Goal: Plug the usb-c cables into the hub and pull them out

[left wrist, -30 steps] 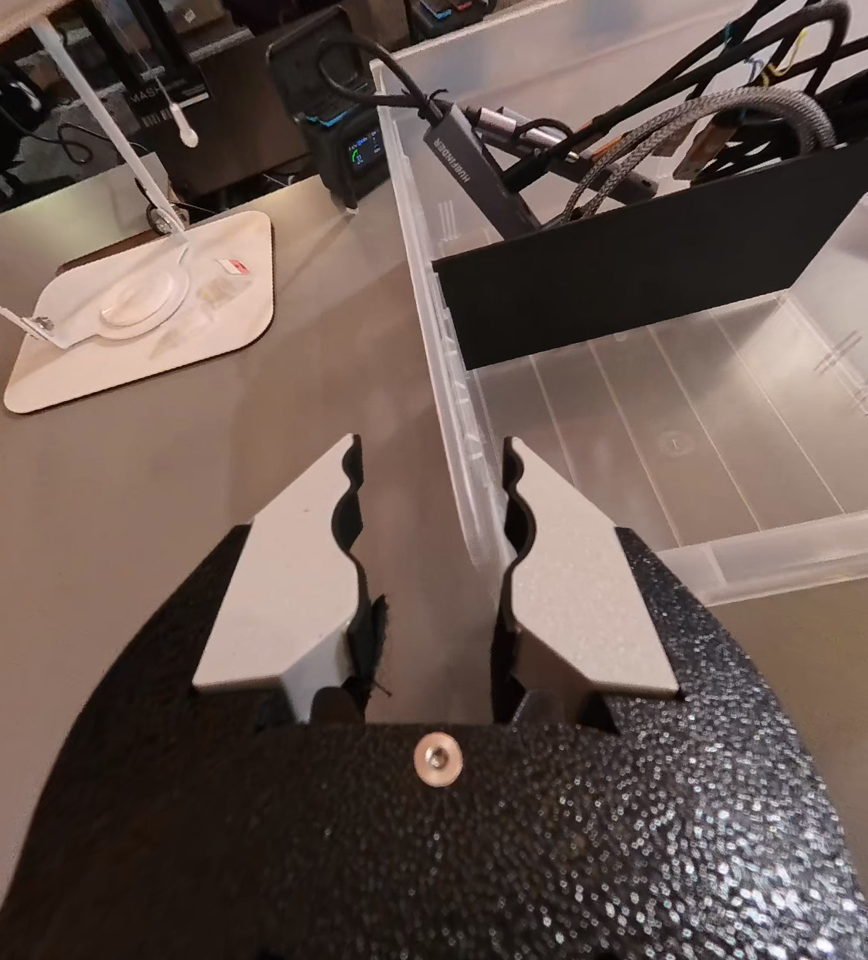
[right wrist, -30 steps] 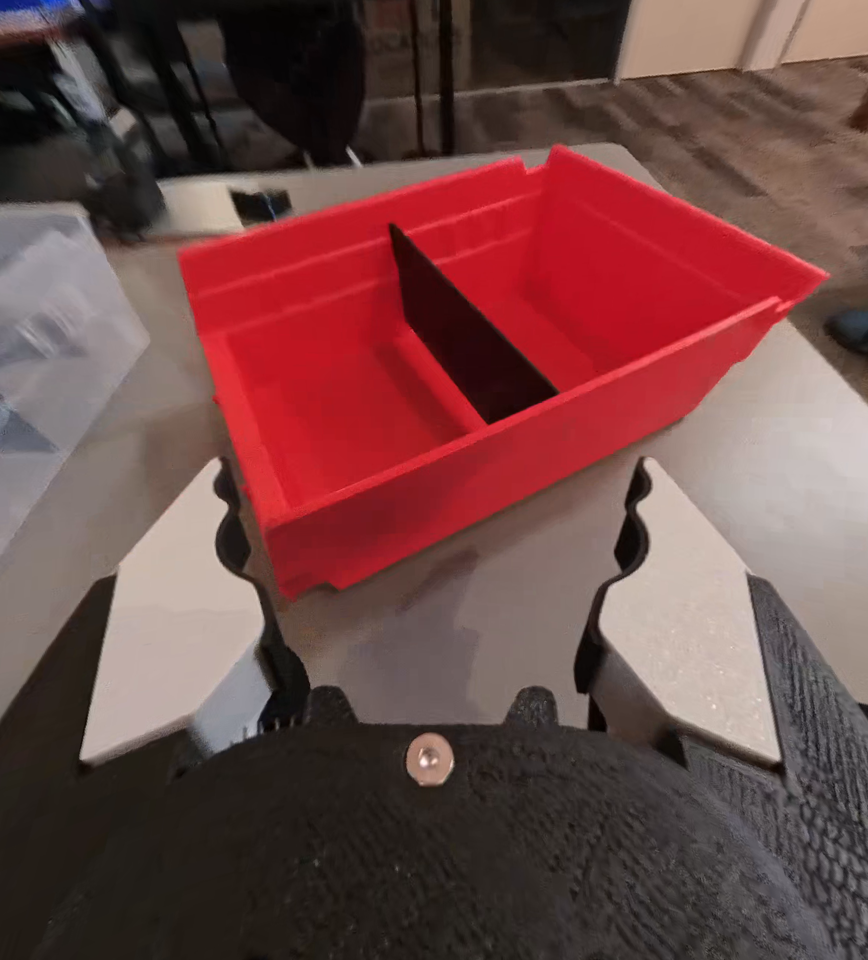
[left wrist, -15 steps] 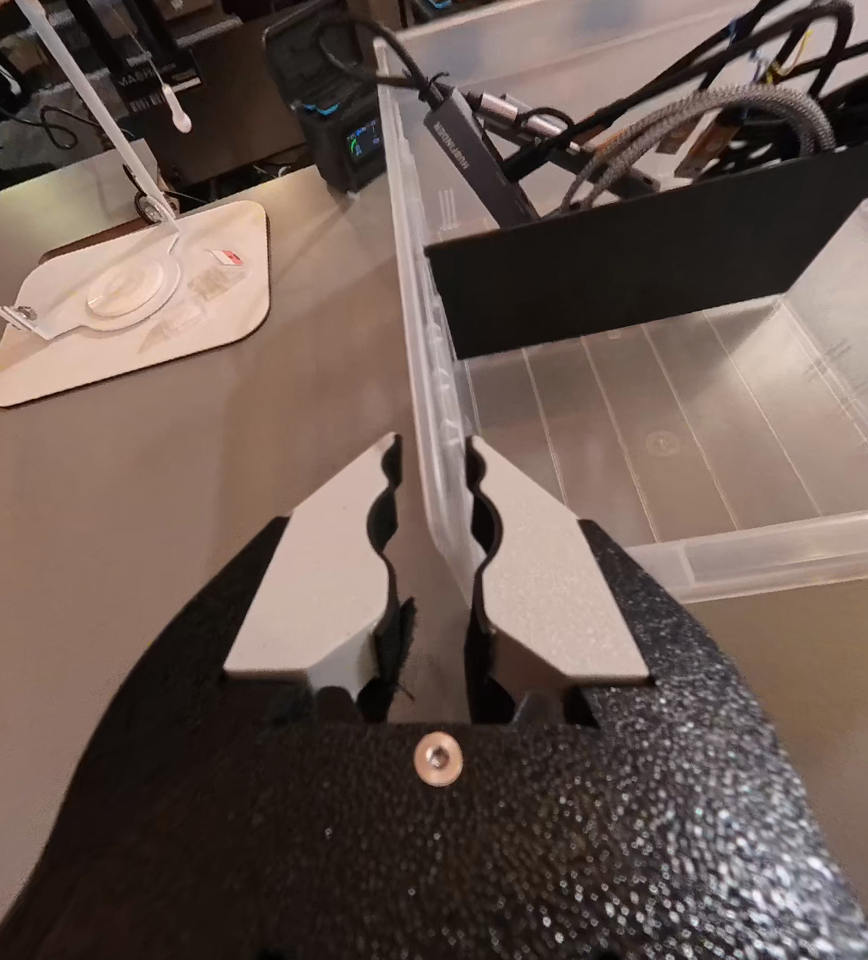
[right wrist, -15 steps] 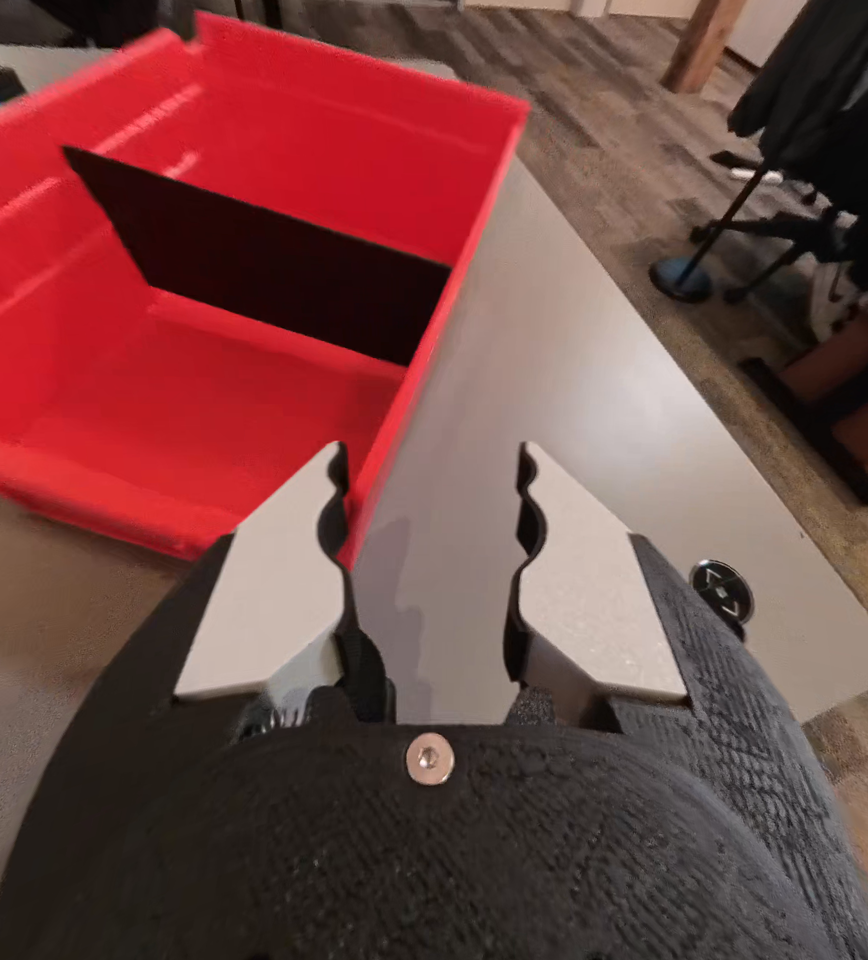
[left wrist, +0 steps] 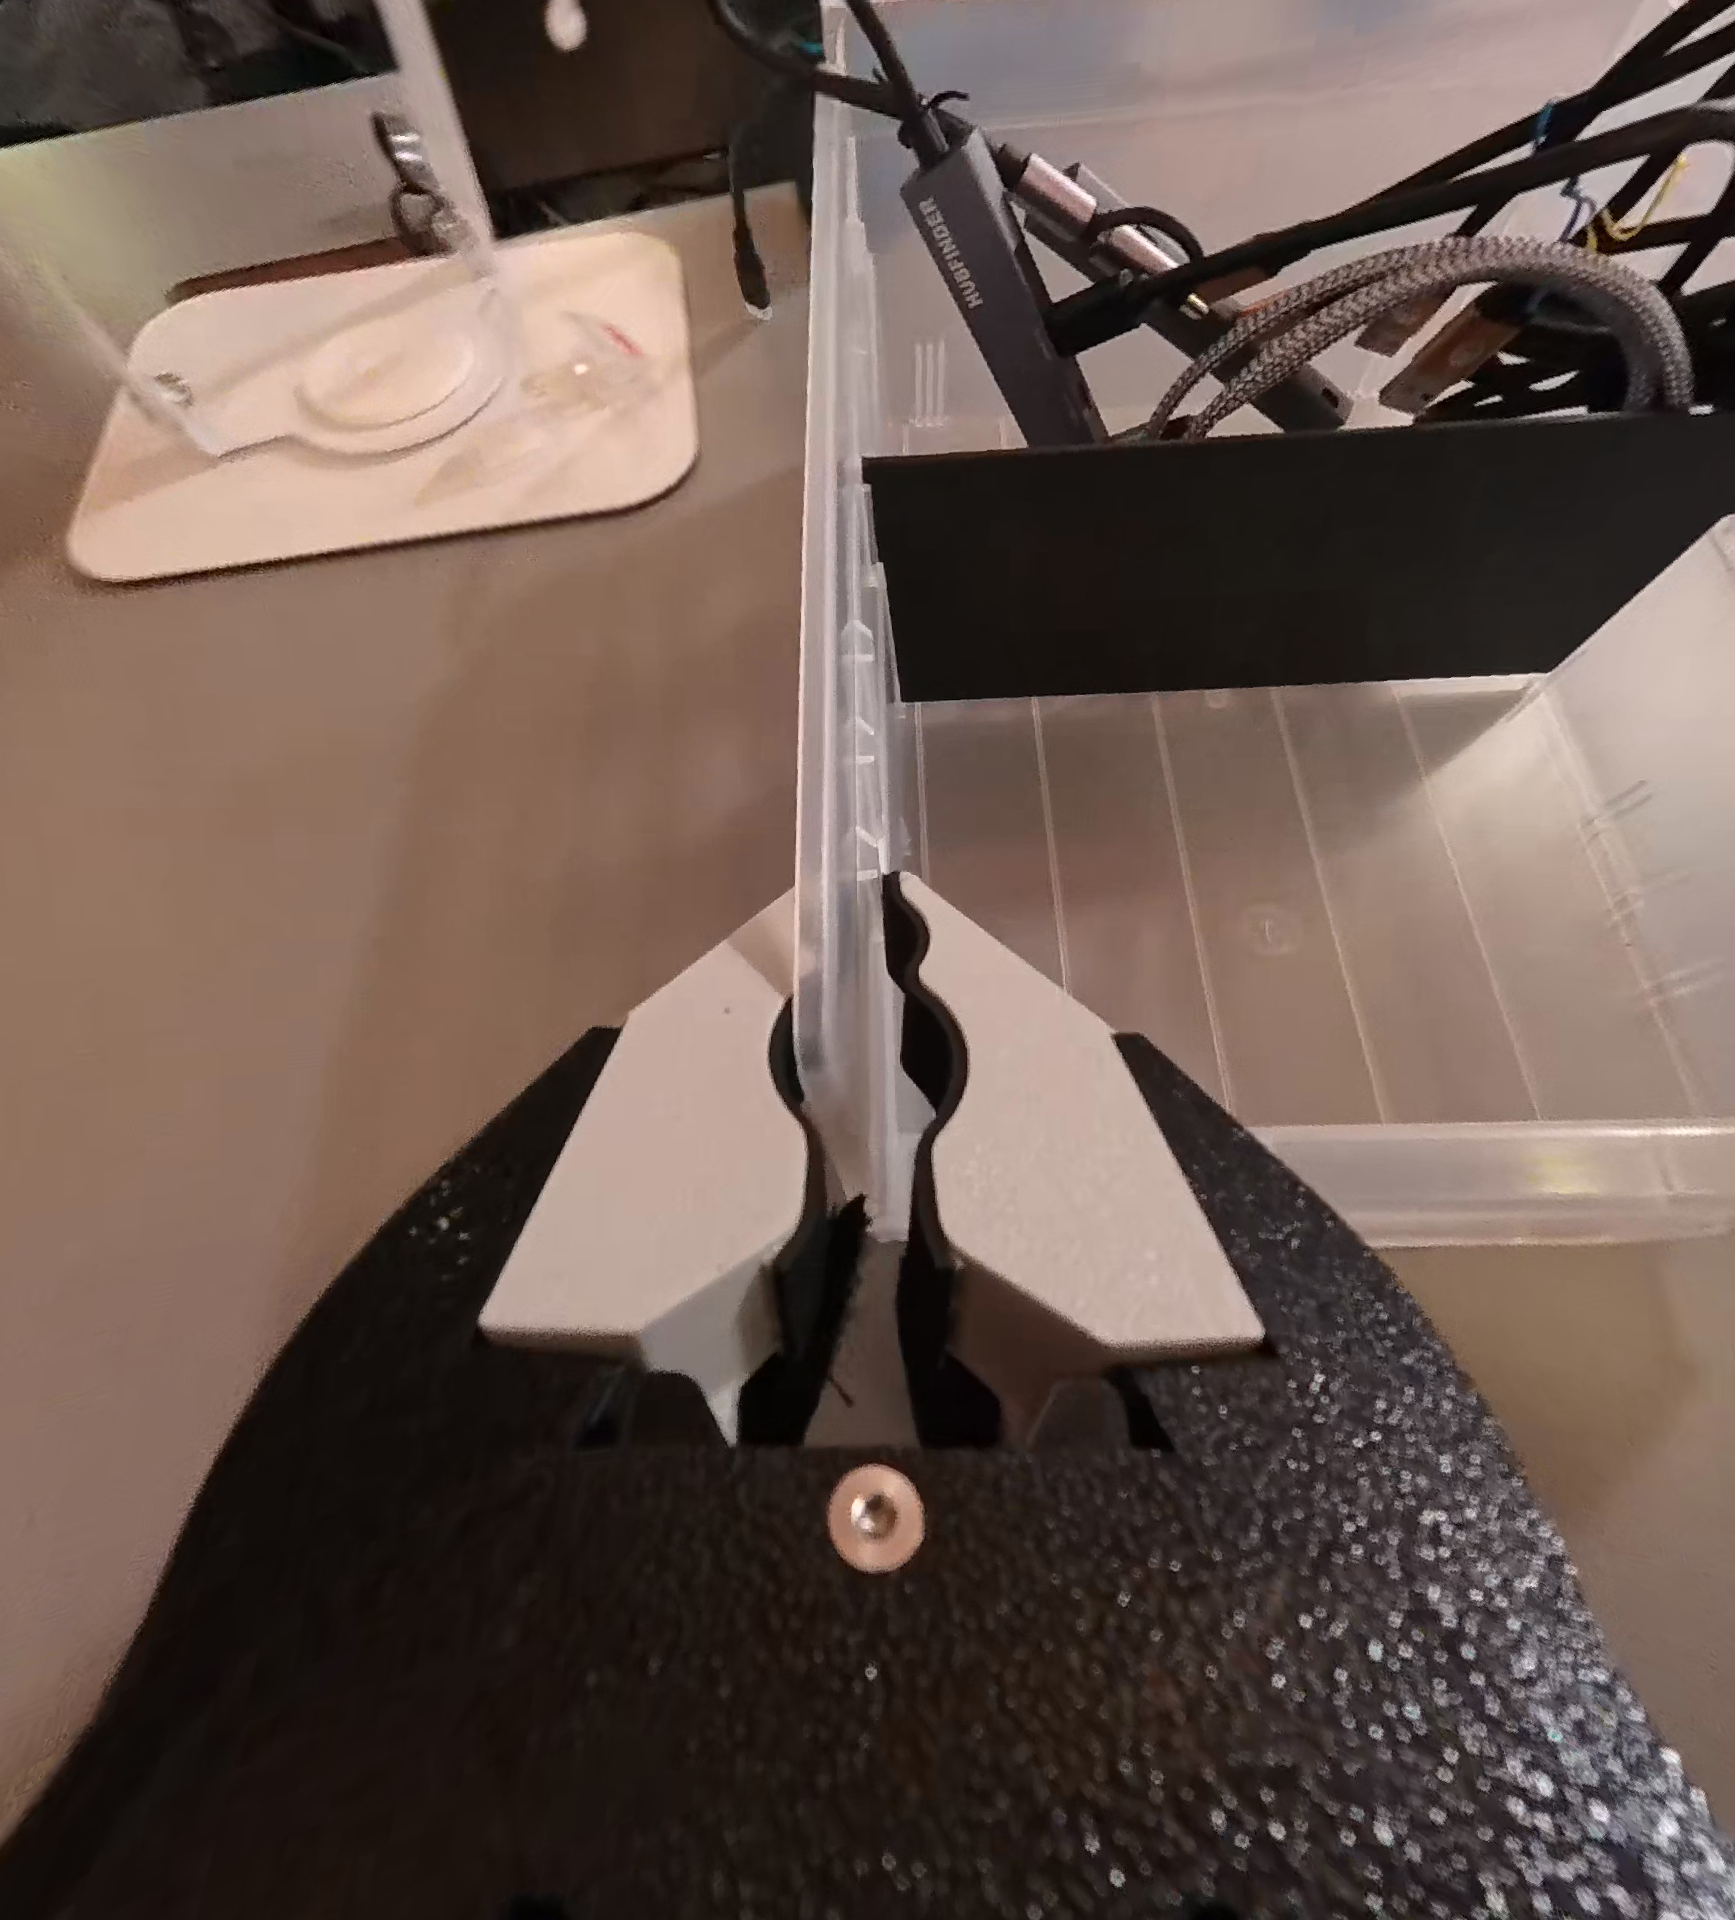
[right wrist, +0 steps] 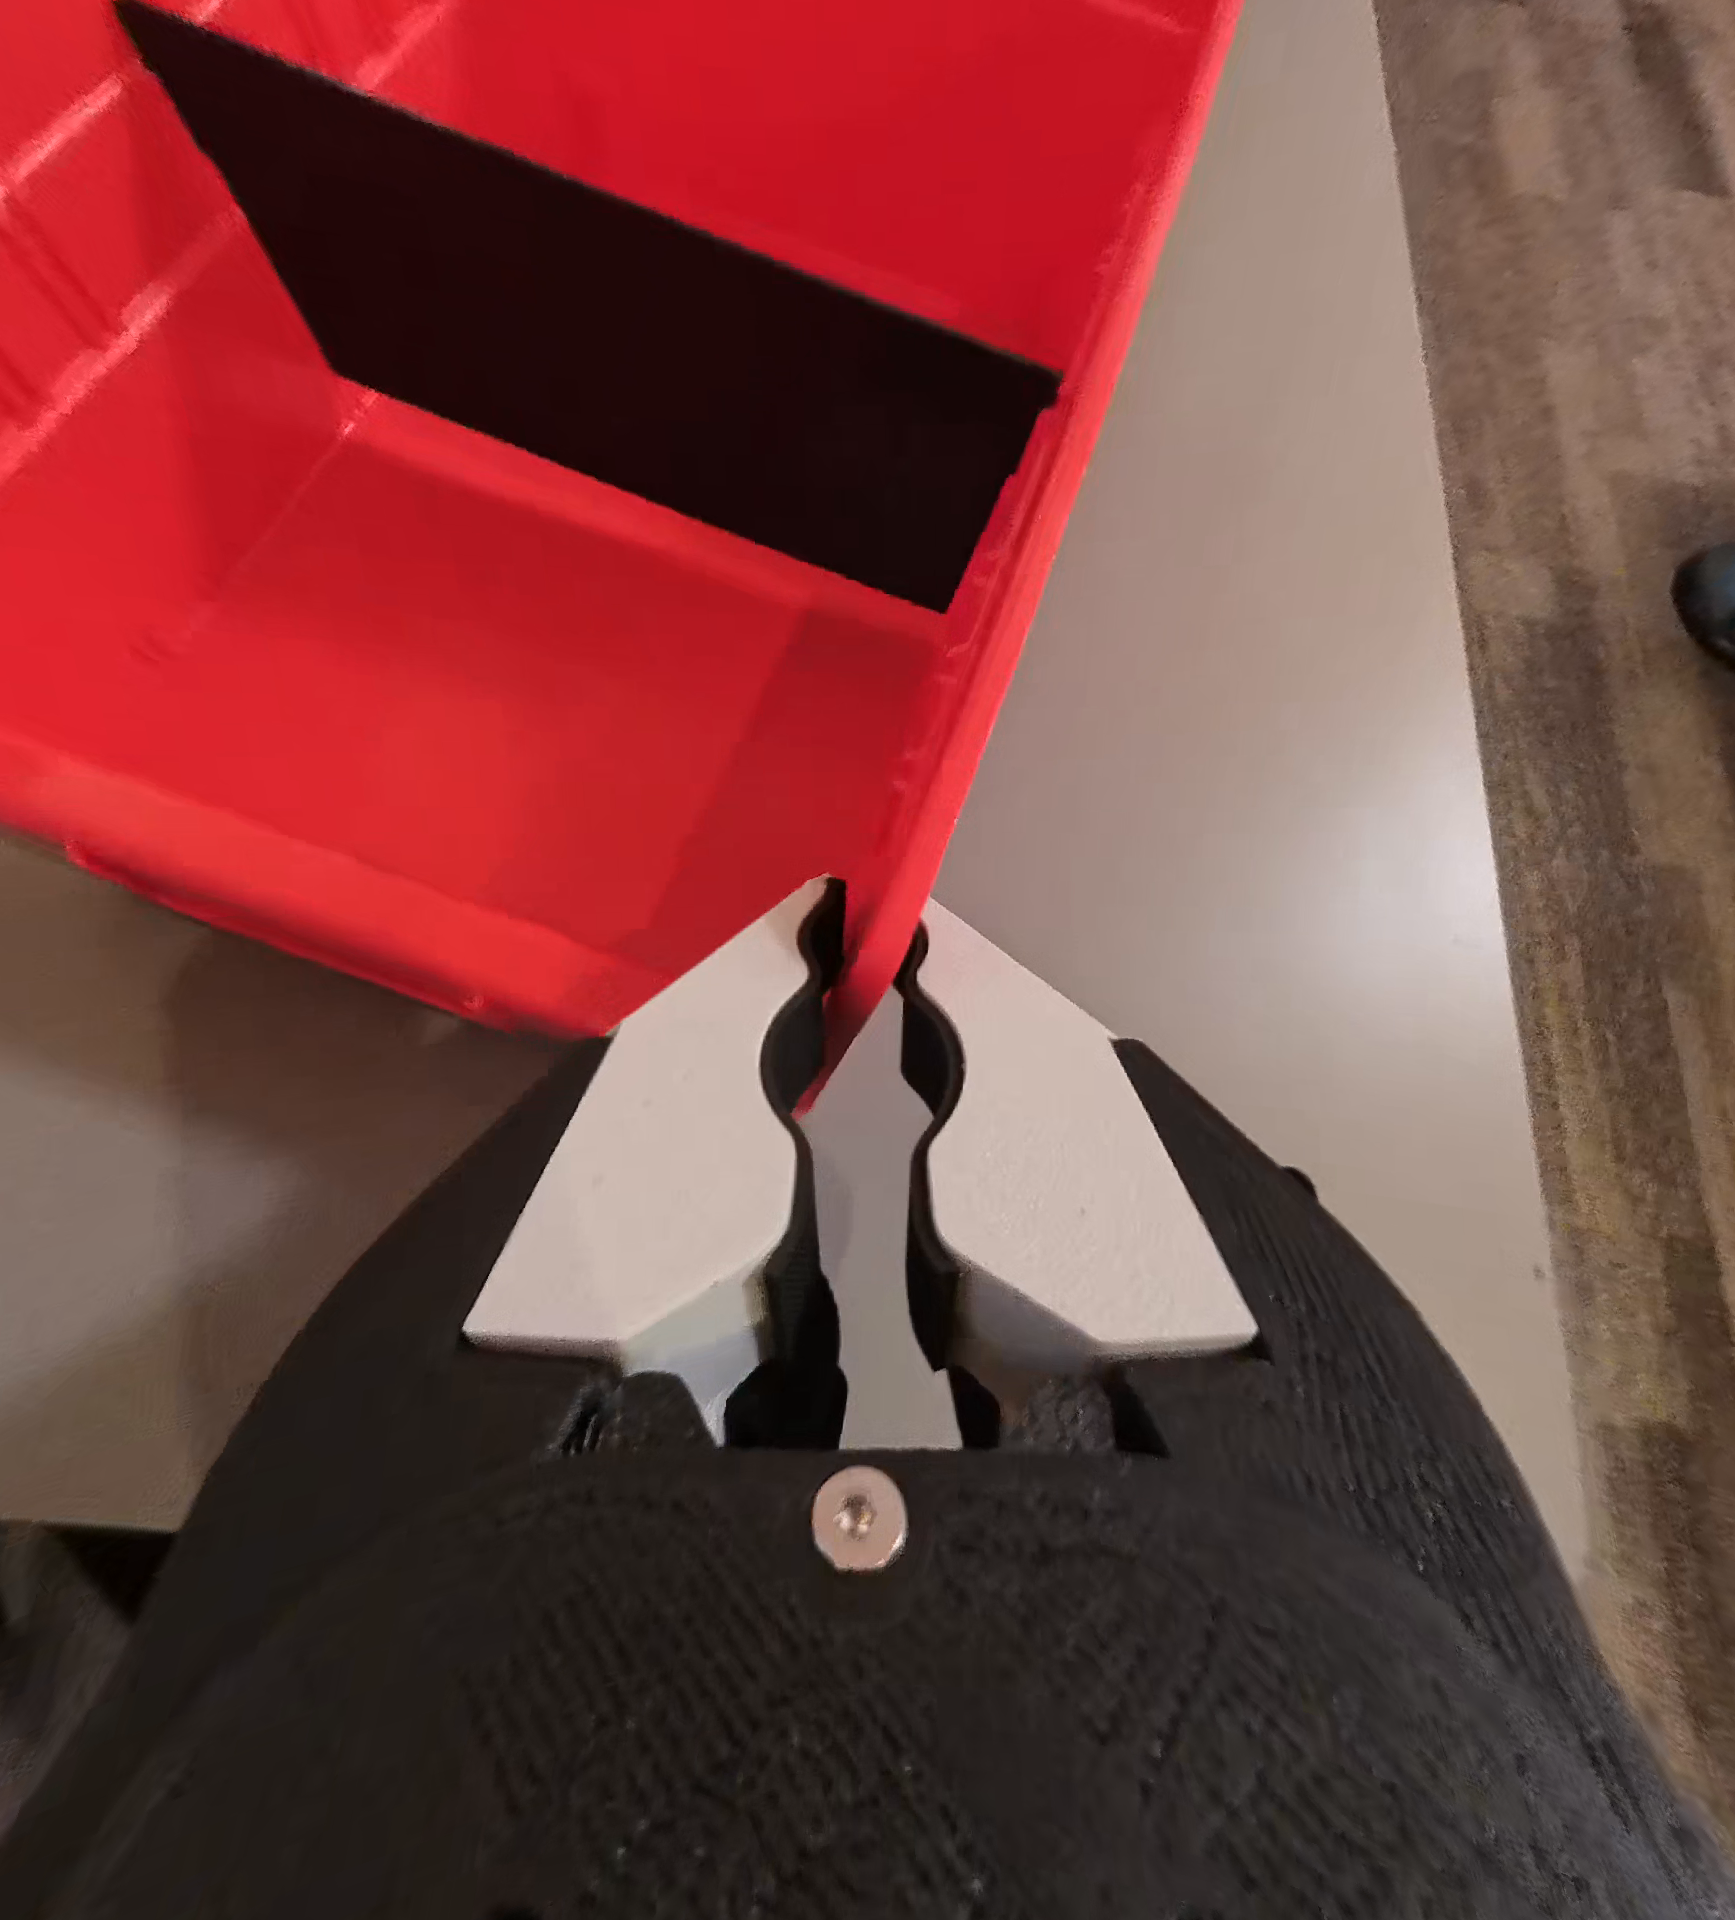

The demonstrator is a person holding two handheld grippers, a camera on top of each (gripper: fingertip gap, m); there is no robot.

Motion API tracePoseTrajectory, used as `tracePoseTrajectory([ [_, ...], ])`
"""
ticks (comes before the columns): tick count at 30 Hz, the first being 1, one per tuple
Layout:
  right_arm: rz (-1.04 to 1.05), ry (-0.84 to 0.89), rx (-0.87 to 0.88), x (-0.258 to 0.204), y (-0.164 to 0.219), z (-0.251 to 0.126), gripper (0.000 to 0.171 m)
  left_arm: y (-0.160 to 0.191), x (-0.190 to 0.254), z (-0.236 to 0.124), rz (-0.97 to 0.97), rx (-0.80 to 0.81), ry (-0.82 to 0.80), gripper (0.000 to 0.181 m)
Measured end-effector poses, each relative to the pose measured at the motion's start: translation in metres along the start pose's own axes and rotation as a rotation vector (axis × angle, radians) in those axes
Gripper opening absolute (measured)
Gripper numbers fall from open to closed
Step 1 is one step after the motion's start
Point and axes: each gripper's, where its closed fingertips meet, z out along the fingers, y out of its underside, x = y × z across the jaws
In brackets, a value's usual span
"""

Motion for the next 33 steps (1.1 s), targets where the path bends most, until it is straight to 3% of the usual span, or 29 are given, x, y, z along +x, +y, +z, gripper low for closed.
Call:
tracePoseTrajectory([
  [5, -0.050, 0.039, -0.033, 0.015, 0.003, -0.007, 0.008, 0.021, -0.042, -0.028, -0.011, -0.016, -0.042, 0.004],
  [8, -0.056, 0.103, 0.026, 0.022, -0.018, -0.027, 0.040, 0.031, -0.066, -0.041, -0.056, -0.025, -0.066, 0.004],
  [11, -0.070, 0.190, 0.214, 0.020, -0.066, -0.066, 0.051, 0.040, -0.088, -0.052, -0.115, -0.016, -0.089, 0.005],
  [15, -0.145, 0.184, 0.567, -0.034, -0.137, -0.111, 0.054, 0.041, -0.116, -0.065, -0.112, 0.015, -0.231, 0.020],
  [18, -0.165, -0.003, 0.770, -0.106, -0.171, -0.121, 0.054, -0.004, -0.111, -0.083, 0.003, 0.181, -0.297, 0.041],
  [21, -0.176, -0.364, 0.855, -0.204, -0.188, -0.113, 0.054, -0.058, -0.081, -0.090, 0.188, 0.301, -0.224, 0.047],
  [23, -0.210, -0.505, 0.845, -0.254, -0.186, -0.093, 0.054, -0.079, -0.072, -0.078, 0.308, 0.237, -0.194, 0.048],
  [27, -0.337, -0.554, 0.830, -0.310, -0.170, -0.032, 0.054, -0.106, -0.060, -0.033, 0.633, 0.097, -0.093, 0.051],
  [30, -0.408, -0.510, 0.872, -0.320, -0.157, -0.001, 0.052, -0.095, -0.049, 0.002, 0.922, -0.056, 0.046, 0.053],
  [33, -0.396, -0.509, 0.833, -0.320, -0.147, 0.013, 0.050, -0.085, -0.049, 0.027, 1.045, -0.178, 0.129, 0.049],
])
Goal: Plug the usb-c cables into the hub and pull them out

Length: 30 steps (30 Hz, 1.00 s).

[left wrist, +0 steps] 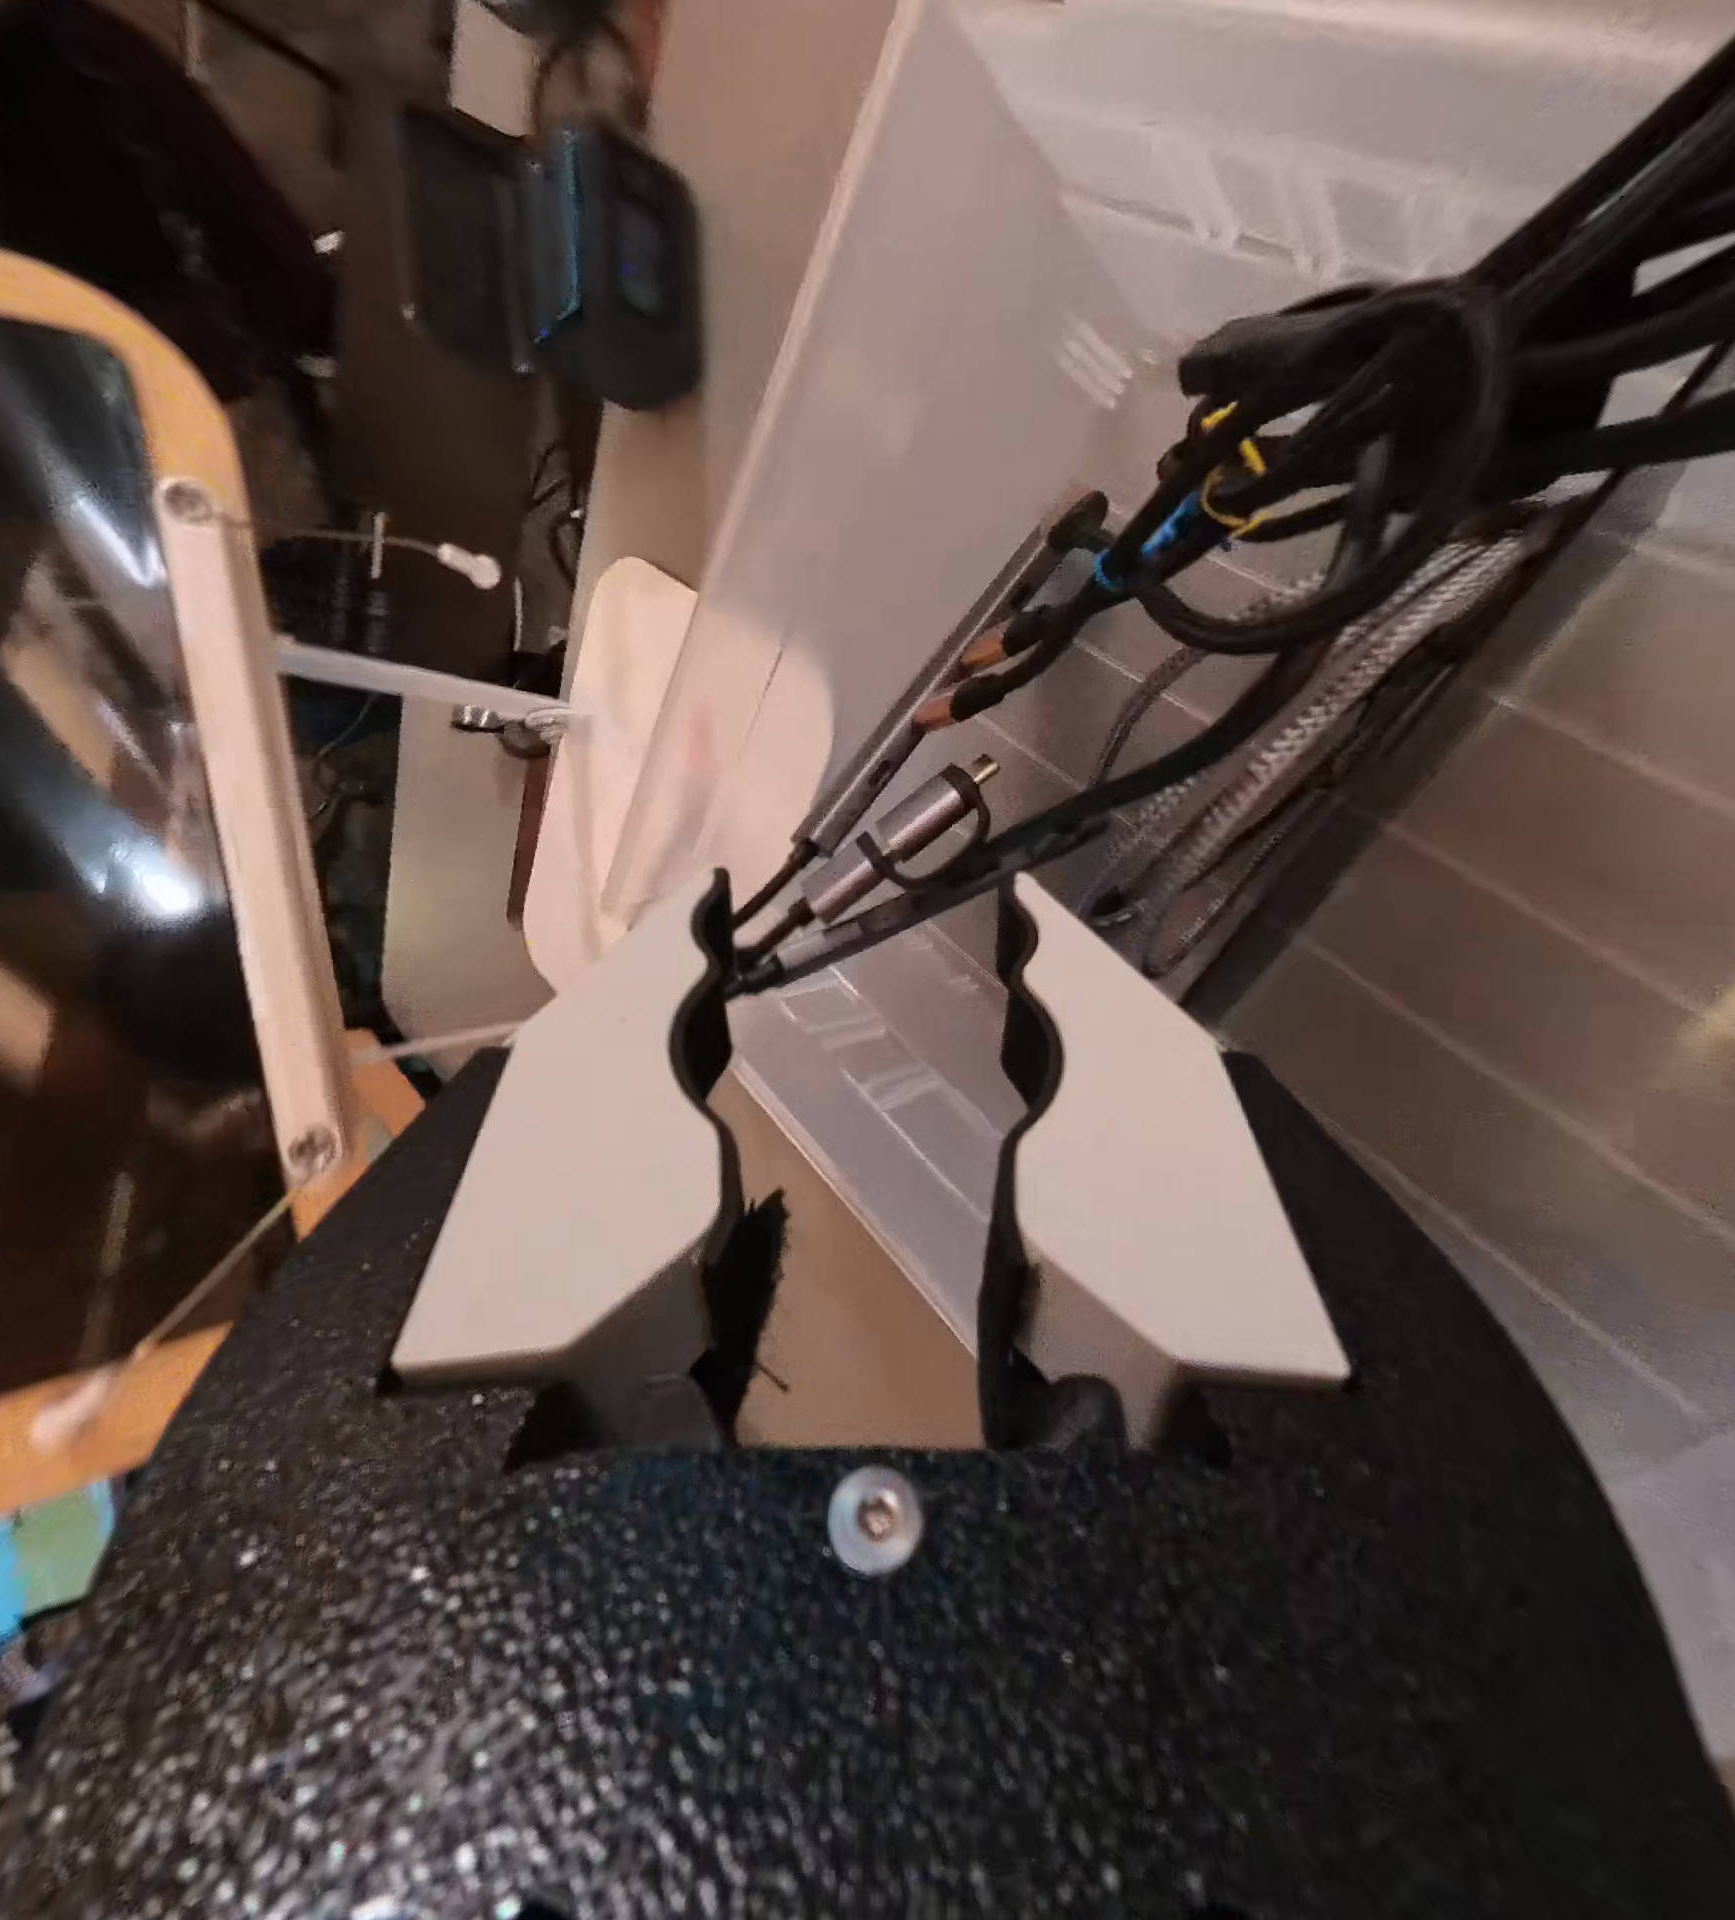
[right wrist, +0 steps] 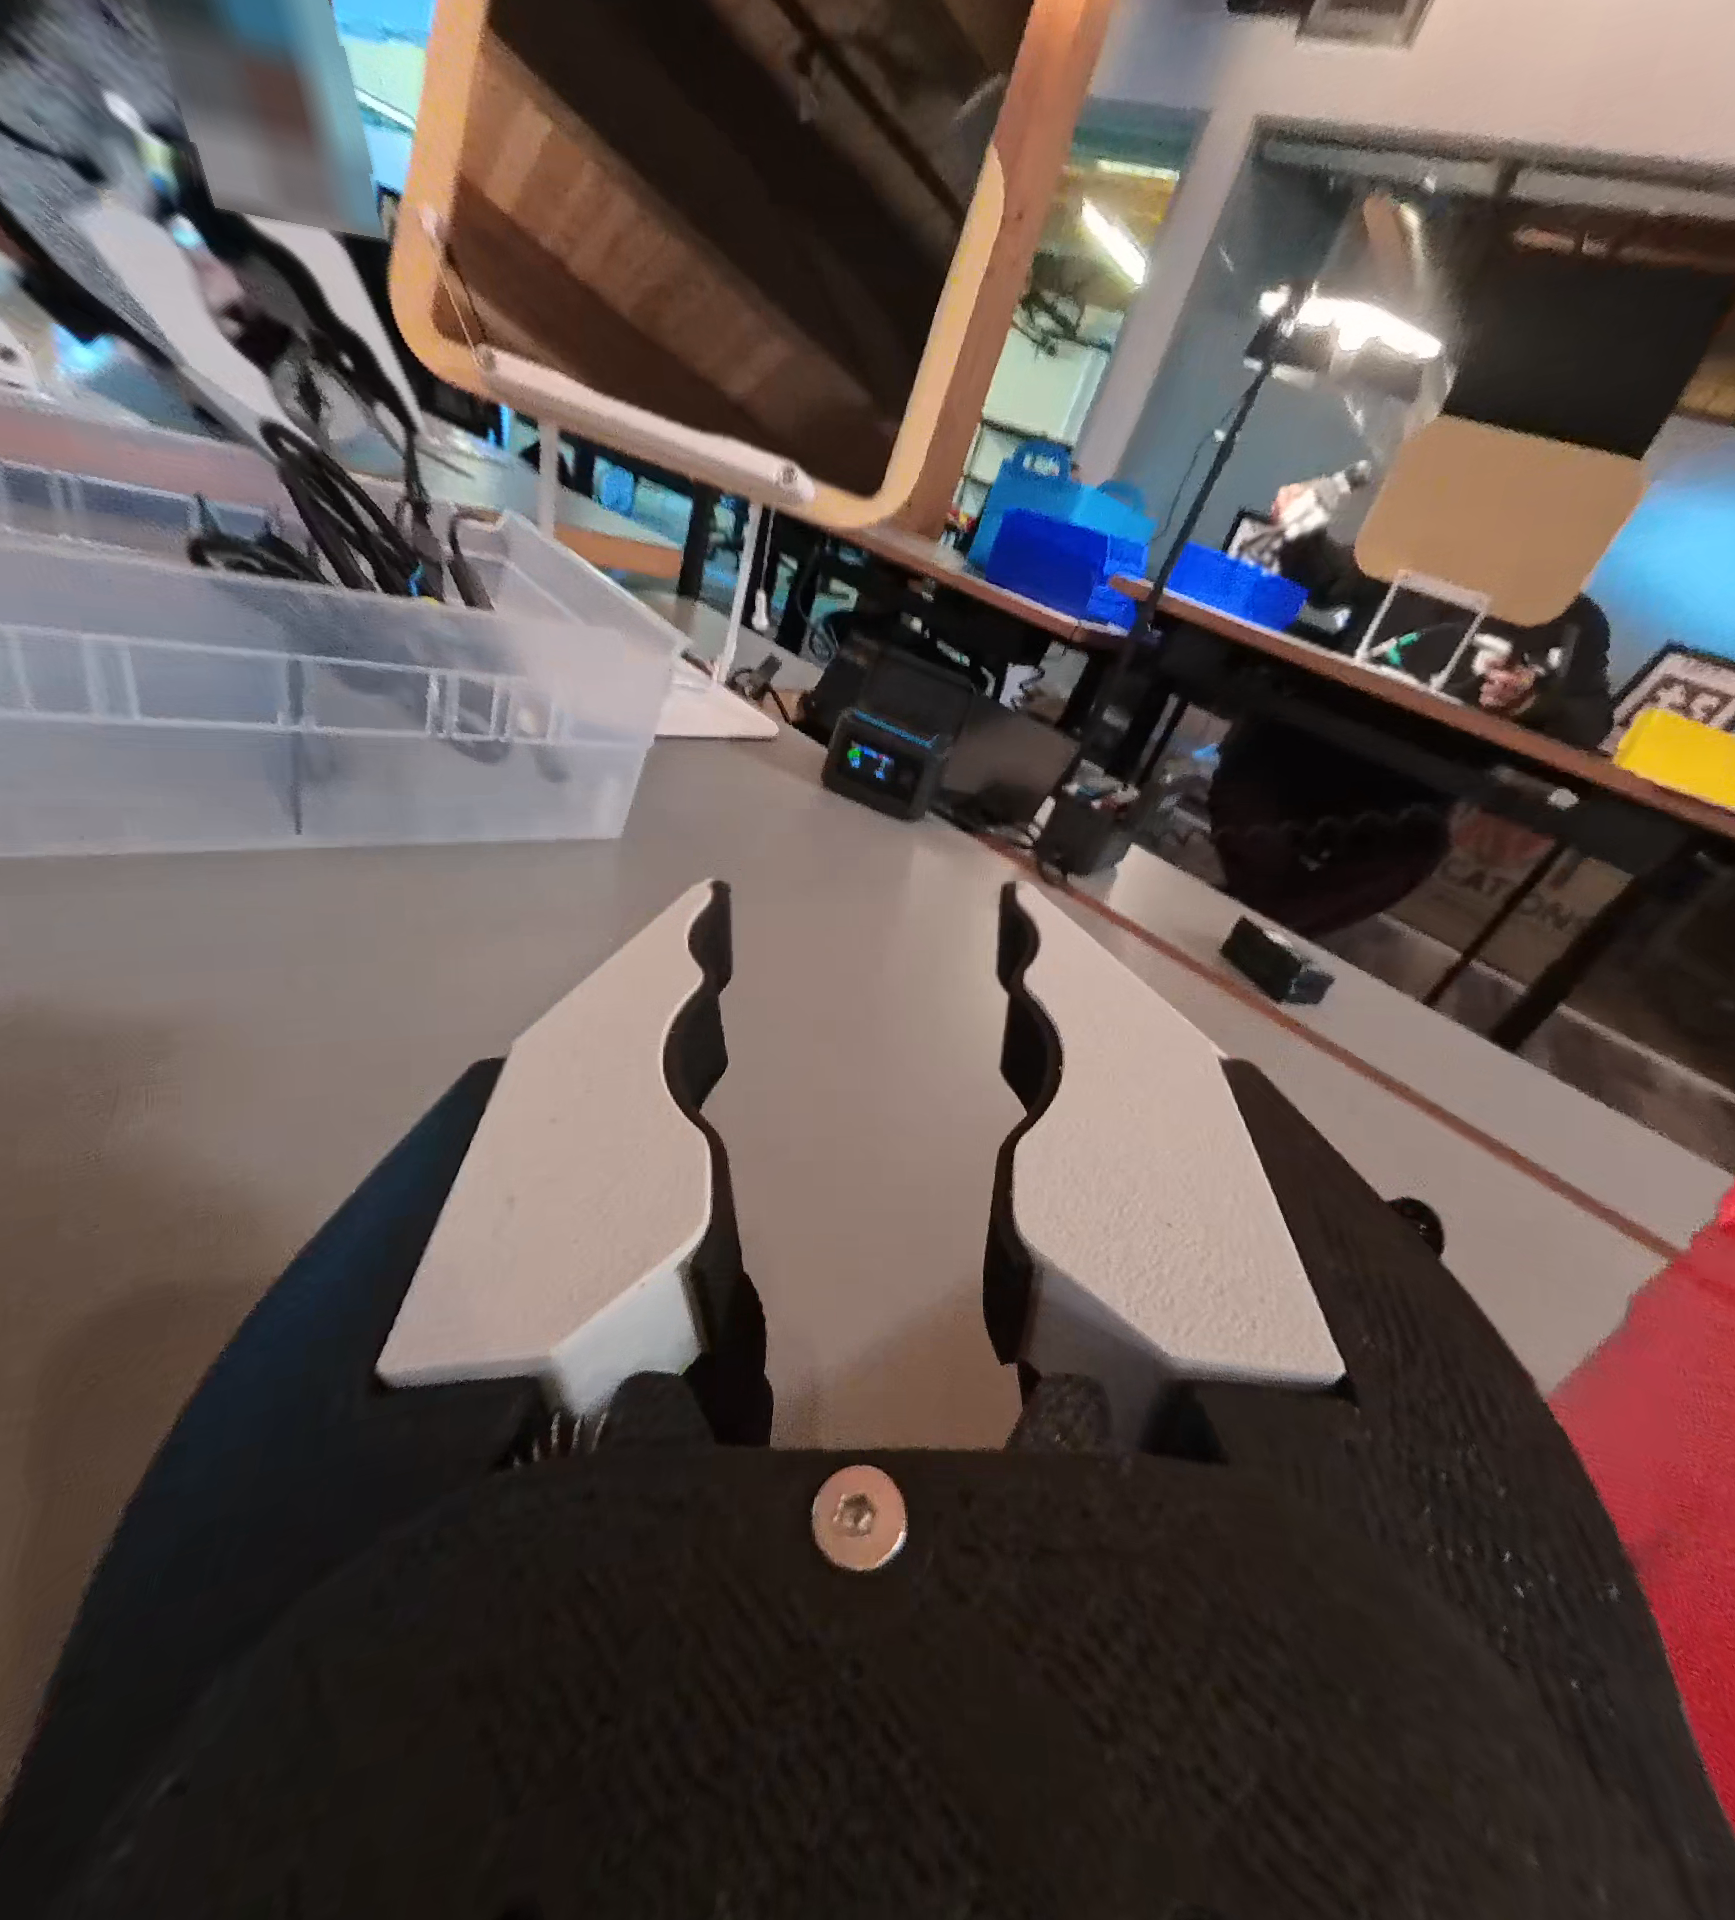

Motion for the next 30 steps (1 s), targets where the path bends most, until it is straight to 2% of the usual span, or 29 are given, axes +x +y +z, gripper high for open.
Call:
tracePoseTrajectory([
  [3, -0.001, 0.007, 0.057, 0.001, -0.009, -0.003, 0.047, -0.018, -0.009, 0.012, -0.005, 0.056, 0.055, 0.042],
  [6, -0.025, 0.007, 0.028, -0.002, -0.005, -0.001, 0.047, -0.037, -0.014, 0.025, -0.039, 0.097, 0.155, 0.041],
  [11, -0.116, -0.006, -0.034, -0.011, 0.004, 0.008, 0.044, -0.015, -0.006, 0.065, 0.125, -0.141, 0.275, 0.052],
  [17, -0.161, -0.011, -0.066, -0.010, 0.010, 0.016, 0.042, 0.002, 0.011, 0.078, 0.310, -0.333, 0.381, 0.042],
  [20, -0.141, 0.010, -0.076, -0.002, 0.013, 0.016, 0.042, 0.005, 0.013, 0.078, 0.347, -0.371, 0.375, 0.038],
  [22, -0.112, 0.018, -0.066, 0.003, 0.012, 0.015, 0.042, 0.008, 0.016, 0.078, 0.362, -0.380, 0.365, 0.027],
  [24, -0.086, 0.025, -0.059, 0.006, 0.012, 0.015, 0.041, 0.008, 0.011, 0.082, 0.394, -0.377, 0.285, 0.015],
  [30, -0.096, 0.023, -0.063, 0.005, 0.015, 0.018, 0.040, 0.013, -0.006, 0.090, 0.550, -0.404, 0.063, 0.011],
])
